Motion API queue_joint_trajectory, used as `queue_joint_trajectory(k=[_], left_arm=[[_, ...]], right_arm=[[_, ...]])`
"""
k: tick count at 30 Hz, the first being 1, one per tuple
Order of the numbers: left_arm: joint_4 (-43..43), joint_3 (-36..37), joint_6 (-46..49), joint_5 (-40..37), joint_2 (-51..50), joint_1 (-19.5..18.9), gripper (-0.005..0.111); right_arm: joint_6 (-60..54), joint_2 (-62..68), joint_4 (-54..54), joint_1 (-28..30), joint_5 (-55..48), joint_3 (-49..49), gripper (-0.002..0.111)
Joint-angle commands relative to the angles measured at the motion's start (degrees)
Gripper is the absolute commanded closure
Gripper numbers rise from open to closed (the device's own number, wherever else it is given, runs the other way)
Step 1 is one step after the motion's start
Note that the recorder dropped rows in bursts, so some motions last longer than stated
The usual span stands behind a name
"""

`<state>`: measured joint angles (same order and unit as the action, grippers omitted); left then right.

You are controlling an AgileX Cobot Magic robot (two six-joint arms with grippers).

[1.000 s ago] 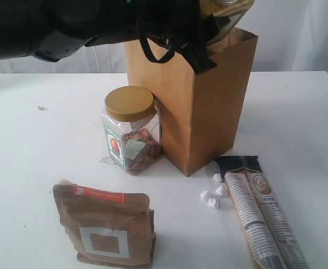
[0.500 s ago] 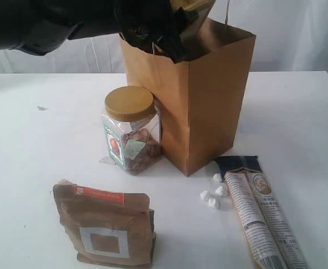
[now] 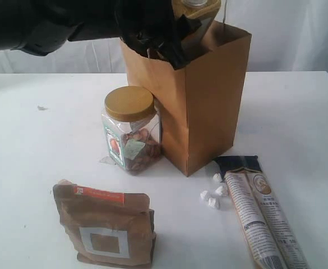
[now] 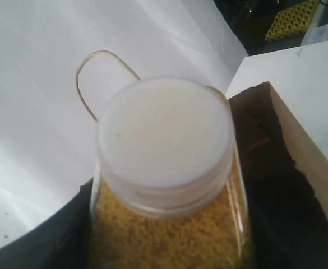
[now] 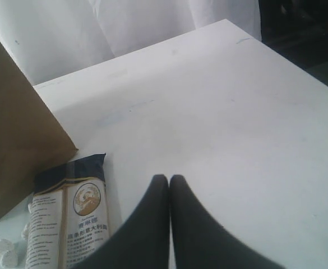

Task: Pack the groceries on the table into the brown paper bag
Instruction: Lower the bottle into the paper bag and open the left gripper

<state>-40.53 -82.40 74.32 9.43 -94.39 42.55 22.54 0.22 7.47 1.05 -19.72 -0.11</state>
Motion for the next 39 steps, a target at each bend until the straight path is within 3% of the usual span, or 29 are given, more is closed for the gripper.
queue_joint_trajectory(k=[1, 7, 21, 26, 39], left_arm=[[-0.6, -1.0, 0.5, 2.9, -0.3, -0.2, 0.071], [-0.6, -1.0, 0.5, 4.4, -1.6, -0.2, 0.056], [-1.2, -1.0, 0.5, 8.2, -4.0, -0.2, 0.054], [-2.0, -1.0, 0.5, 8.2, -4.0, -0.2, 0.032], [-5.8, -1.0, 0.5, 4.4, -4.0, -0.2, 0.031]], right_arm=[[0.2, -0.2, 0.2, 0.3, 0.1, 0.1, 0.108], [0.2, -0.2, 0.2, 0.3, 0.1, 0.1, 0.108], [0.2, -0.2, 0.2, 0.3, 0.1, 0.1, 0.108], [0.2, -0.2, 0.2, 0.3, 0.1, 0.1, 0.108], [0.2, -0.2, 0.2, 0.3, 0.1, 0.1, 0.108]])
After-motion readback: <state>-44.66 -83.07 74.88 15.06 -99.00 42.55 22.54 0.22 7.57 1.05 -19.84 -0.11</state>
